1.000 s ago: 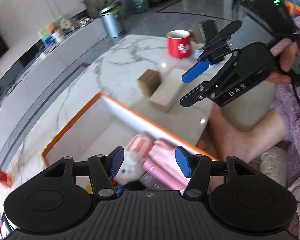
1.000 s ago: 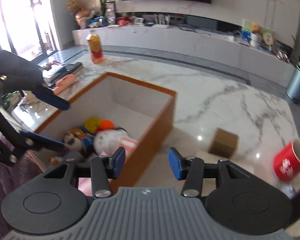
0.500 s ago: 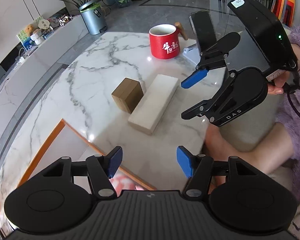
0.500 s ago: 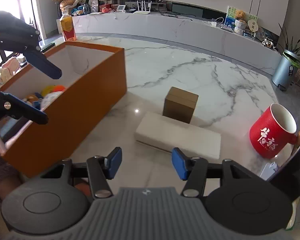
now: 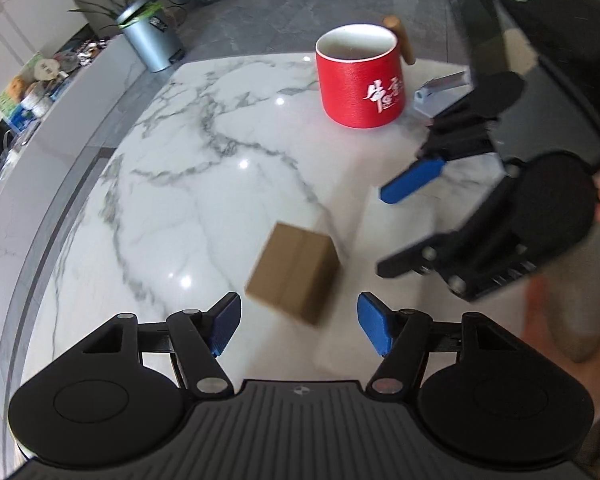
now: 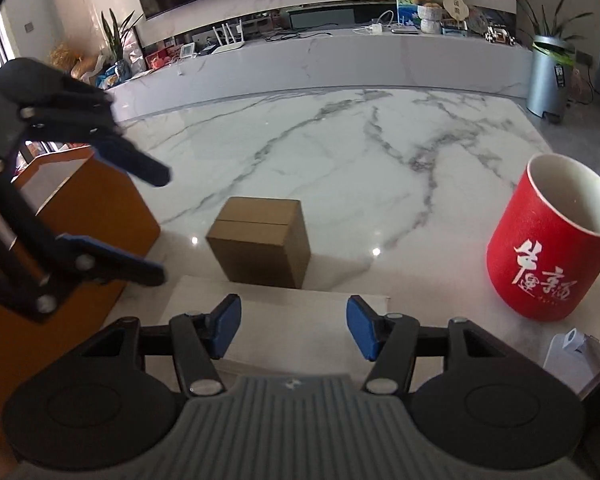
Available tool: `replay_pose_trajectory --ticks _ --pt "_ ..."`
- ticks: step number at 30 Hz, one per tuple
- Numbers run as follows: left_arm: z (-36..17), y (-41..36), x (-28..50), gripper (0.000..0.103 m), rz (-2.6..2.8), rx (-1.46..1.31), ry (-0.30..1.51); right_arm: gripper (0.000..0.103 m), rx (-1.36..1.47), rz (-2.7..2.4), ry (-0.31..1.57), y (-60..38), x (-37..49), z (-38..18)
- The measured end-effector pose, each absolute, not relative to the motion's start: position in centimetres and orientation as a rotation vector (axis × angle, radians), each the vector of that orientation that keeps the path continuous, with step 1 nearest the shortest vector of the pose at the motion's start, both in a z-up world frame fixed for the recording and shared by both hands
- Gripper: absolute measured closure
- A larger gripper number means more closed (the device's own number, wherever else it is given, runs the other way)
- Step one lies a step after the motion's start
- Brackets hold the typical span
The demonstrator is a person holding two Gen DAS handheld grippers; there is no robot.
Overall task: Organize objects
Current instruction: 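Grasp the small cardboard box with left while right grasps the white rectangular box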
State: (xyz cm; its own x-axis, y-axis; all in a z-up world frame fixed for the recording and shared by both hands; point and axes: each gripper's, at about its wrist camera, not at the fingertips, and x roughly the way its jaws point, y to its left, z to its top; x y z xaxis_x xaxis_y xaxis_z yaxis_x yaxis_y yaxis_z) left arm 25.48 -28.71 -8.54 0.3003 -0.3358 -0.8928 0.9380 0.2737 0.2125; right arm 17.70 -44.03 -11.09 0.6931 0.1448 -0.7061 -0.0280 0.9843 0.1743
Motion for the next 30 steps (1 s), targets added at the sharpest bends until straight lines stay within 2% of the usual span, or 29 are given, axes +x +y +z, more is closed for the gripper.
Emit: replay_pose_trajectory --ticks 9,13,16,23,30 --pt "-11.4 -32.2 28.4 0.027 -1.083 0.954 0.935 0.041 0.206 0.112 0.741 -45.7 18.4 -11.8" --pt "-12.4 -32.6 28.9 0.043 -1.053 0.949 1.009 0.035 0.174 0.128 0.725 -45.3 18.5 -12.2" --pt "-12.4 -32.2 28.8 0.044 -1.005 0.916 1.029 0.035 0.106 0.118 0.726 -44.3 18.6 -12.4" --pt "-9.3 -30.2 26.5 0.045 -0.890 0.895 1.005 0.034 -0.042 0.098 0.779 -42.1 18.0 -11.9" --pt "-5.6 -27.6 22.9 0.045 -0.854 0.850 0.967 0.037 -0.056 0.138 0.876 -40.8 16.9 -11.0"
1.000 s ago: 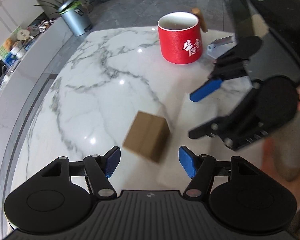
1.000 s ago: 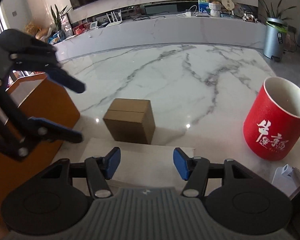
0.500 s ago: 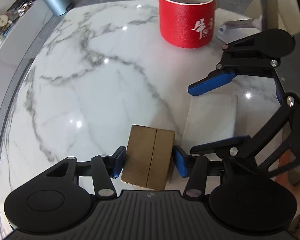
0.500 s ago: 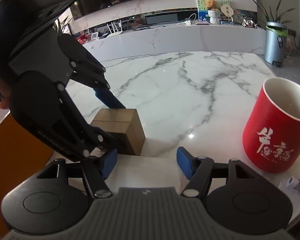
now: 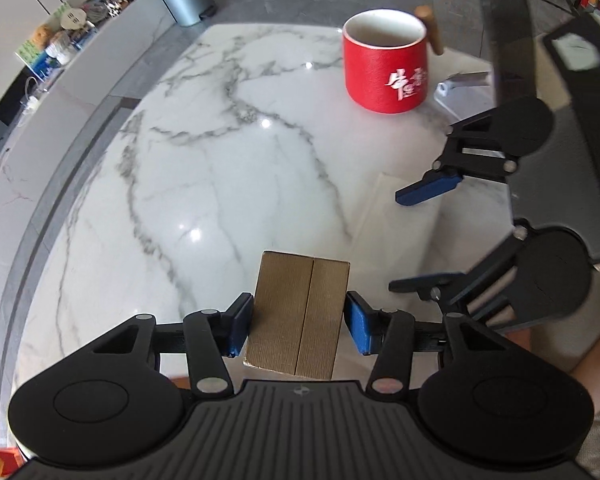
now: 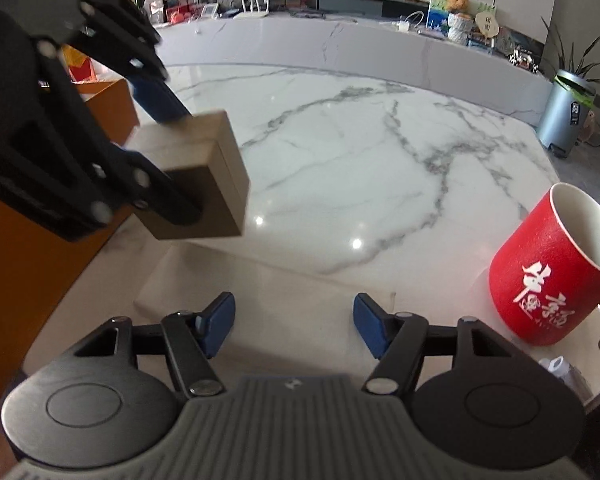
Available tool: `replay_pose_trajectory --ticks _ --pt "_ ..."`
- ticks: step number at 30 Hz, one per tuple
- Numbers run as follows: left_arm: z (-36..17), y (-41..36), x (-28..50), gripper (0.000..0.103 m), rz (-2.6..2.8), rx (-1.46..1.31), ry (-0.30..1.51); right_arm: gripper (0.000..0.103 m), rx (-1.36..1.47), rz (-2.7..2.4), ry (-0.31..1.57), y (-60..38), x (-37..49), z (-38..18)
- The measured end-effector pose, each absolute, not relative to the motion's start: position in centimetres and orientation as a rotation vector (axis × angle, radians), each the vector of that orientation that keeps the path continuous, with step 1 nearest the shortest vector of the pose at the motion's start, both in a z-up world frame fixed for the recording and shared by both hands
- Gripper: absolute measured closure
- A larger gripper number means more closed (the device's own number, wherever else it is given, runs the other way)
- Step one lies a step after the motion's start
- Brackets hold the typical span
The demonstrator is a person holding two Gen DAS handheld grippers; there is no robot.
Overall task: Organize objects
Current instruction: 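Grasp the small cardboard box with left while right grasps the white rectangular box, then carry the cardboard box with left while right lifts the white box over the orange box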
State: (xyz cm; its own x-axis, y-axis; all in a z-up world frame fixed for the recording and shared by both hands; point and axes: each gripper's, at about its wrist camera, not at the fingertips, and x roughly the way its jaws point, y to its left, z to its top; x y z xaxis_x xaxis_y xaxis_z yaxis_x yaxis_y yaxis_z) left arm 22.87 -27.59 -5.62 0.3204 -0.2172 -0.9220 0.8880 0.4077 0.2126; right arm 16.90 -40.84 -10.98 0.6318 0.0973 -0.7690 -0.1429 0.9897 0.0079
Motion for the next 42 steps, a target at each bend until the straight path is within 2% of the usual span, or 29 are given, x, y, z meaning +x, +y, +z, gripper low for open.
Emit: replay_pose_trajectory --ticks 2,4,8,13,17,20,28,31,37,42 --pt "-5.3 -27.0 22.0 0.045 -0.842 0.850 0.968 0.038 -0.074 0.156 0.884 -40.4 16.4 -10.9" --pt "-5.0 -26.4 21.3 0.046 -0.826 0.859 0.956 0.043 -0.111 0.174 0.878 -40.0 15.8 -10.9" --pt "-4.5 -25.6 21.0 0.046 -0.807 0.840 0.963 0.040 -0.263 0.245 0.852 -39.0 14.3 -10.6" --pt "-3.2 -24.5 20.6 0.046 -0.824 0.760 0.933 0.019 -0.447 0.404 0.875 -37.6 15.5 -9.3" --pt "-1.0 -21.9 20.4 0.046 -0.881 0.632 0.892 0.017 -0.720 0.504 0.936 -35.3 17.6 -10.1" --pt "0.8 -19.6 20.6 0.046 -0.898 0.568 0.863 0.015 -0.816 0.559 1.008 -34.4 19.6 -11.0" --pt "3.1 -14.5 21.7 0.047 -0.871 0.511 0.800 0.018 -0.763 0.553 1.225 -33.8 23.7 -12.2" --pt "2.9 -13.2 21.9 0.047 -0.865 0.487 0.792 0.021 -0.722 0.488 1.282 -33.5 23.6 -12.1" --pt "2.1 -10.2 20.9 0.047 -0.827 0.482 0.795 0.021 -0.560 0.331 1.409 -32.5 21.3 -12.2" --pt "0.8 -8.4 19.9 0.047 -0.785 0.498 0.828 0.020 -0.526 0.307 1.398 -31.3 19.1 -12.0"
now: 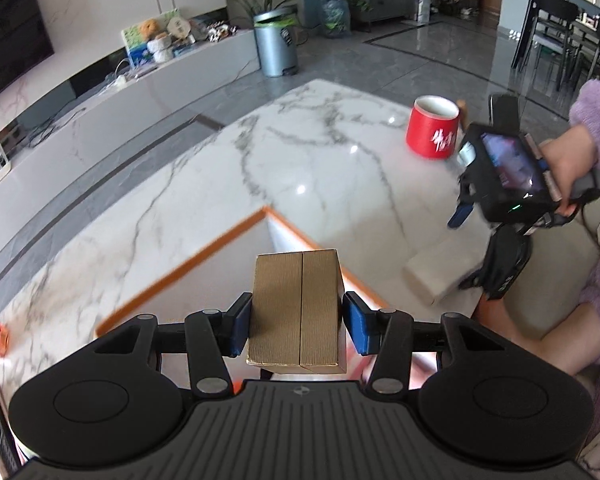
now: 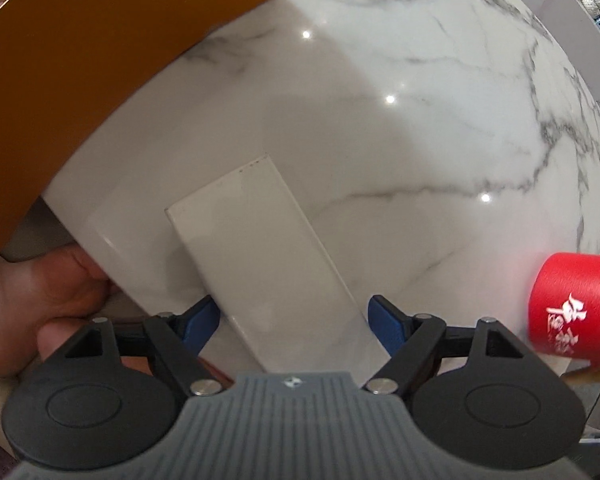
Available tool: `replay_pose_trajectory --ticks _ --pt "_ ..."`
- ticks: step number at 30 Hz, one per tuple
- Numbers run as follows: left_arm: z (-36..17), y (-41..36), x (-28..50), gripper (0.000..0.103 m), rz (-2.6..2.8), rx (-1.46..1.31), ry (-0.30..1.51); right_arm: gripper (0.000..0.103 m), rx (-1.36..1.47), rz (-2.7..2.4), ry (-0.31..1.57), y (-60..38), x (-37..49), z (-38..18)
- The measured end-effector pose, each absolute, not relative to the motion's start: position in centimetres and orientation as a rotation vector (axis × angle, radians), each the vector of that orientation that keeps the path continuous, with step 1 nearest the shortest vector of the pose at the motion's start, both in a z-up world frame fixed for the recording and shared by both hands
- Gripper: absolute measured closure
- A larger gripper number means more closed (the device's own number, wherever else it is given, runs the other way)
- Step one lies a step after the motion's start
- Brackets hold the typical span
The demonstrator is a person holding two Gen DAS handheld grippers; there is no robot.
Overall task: Organize objects
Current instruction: 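Carry the cardboard box with left while right lifts the white box over the orange box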
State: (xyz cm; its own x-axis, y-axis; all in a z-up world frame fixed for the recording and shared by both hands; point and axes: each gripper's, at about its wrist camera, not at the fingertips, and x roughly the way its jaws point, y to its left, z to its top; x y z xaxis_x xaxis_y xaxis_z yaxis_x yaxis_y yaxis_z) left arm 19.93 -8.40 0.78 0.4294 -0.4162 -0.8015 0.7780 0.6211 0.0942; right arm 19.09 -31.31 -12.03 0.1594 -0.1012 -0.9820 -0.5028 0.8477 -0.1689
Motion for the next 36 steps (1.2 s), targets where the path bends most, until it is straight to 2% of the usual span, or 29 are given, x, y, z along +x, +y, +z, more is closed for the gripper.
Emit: replay_pose_trajectory --ticks 4,11,12,14,15,26,36 --pt "-0.5 -7.4 19.2 0.047 -0.756 0.534 0.851 0.016 -0.639 0.372 1.318 -29.9 17.4 -11.8" --pt "-1.7 -4.6 19.6 0.047 -0.676 0.558 0.899 0.015 -0.746 0.460 1.271 -28.6 16.4 -12.4" --pt "-1.6 -4.3 19.7 0.047 -0.666 0.553 0.901 0.017 -0.719 0.454 1.273 -28.8 16.6 -12.3" --pt "-1.4 -3.7 19.8 0.047 -0.650 0.547 0.899 0.029 -0.672 0.436 1.272 -29.3 16.9 -11.9" --pt "-1.3 -3.5 19.8 0.047 -0.644 0.550 0.897 0.030 -0.663 0.425 1.277 -29.2 16.9 -11.8" --pt "-2.3 -3.0 19.2 0.047 -0.635 0.563 0.882 0.034 -0.774 0.412 1.140 -28.0 15.4 -9.3" --pt "-1.4 -1.9 18.8 0.047 -0.633 0.544 0.836 0.037 -0.781 0.377 0.951 -25.7 13.9 -2.4"
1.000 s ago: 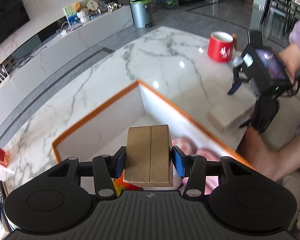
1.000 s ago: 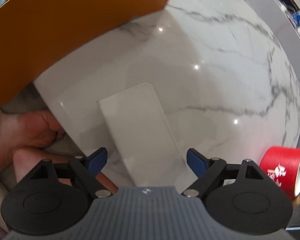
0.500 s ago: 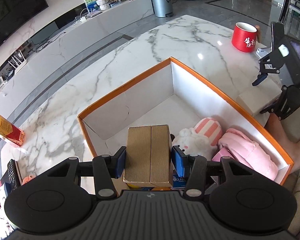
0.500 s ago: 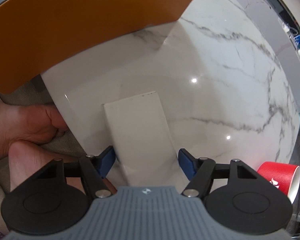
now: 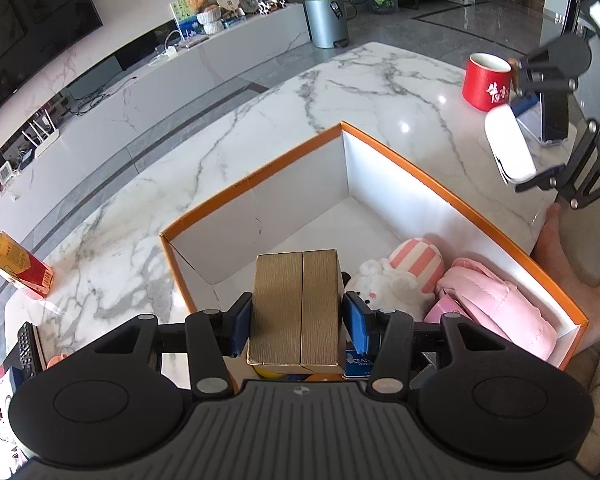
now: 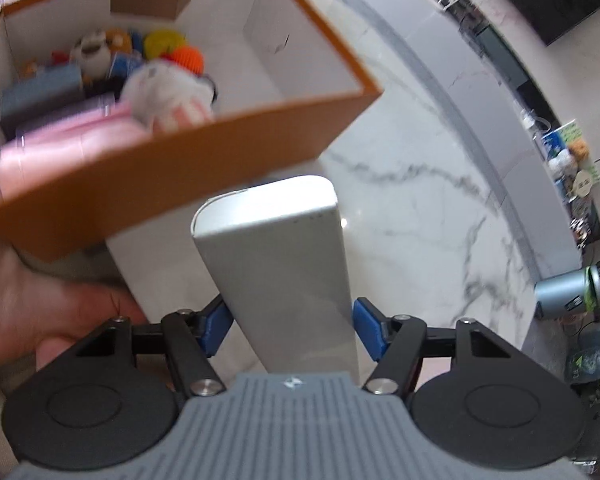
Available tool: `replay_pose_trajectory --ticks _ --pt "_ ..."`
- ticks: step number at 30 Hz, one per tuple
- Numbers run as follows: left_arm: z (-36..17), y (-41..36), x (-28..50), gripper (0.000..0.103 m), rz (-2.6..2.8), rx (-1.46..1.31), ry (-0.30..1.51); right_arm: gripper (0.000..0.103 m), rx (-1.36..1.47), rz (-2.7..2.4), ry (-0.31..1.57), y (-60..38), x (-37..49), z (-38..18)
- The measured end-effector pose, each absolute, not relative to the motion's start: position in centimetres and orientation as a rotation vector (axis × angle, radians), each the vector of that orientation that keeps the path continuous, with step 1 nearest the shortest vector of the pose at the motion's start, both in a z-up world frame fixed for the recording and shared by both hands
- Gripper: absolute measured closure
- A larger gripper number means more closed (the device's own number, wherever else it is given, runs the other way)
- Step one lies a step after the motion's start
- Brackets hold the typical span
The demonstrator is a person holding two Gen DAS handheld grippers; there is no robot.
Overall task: Organize objects
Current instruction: 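Carry the cardboard box with left while right lifts the white box over the orange box, then lower the cardboard box into the box with left while right lays the white box inside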
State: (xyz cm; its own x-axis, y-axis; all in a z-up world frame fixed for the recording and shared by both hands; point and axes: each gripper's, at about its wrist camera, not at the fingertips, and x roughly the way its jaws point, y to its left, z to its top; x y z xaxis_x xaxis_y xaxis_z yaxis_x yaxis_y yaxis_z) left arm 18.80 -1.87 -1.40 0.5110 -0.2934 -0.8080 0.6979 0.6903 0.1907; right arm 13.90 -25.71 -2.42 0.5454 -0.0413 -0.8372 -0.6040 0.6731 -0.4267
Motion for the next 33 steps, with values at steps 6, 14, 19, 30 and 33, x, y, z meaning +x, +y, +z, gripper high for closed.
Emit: replay_pose_trajectory --ticks 6,14,19,30,33 --pt "-0.3 -0.9 18.8 0.047 -0.641 0.542 0.786 0.037 -0.783 0.400 0.828 -22.5 14.7 3.5" --pt "-0.4 0.0 20.2 0.047 -0.650 0.507 0.754 0.037 -0.706 0.515 0.731 -17.0 18.0 8.5" --pt "-1.2 0.8 21.3 0.047 -0.644 0.479 0.762 0.037 -0.783 0.565 0.774 -14.1 20.5 5.7" --pt "-2.7 0.7 23.2 0.047 -0.683 0.497 0.767 0.036 -0.883 0.593 0.962 -12.9 25.8 -3.4" --pt "-3.2 0.4 23.5 0.047 -0.690 0.525 0.764 0.036 -0.922 0.617 0.960 -12.7 26.1 -4.8"
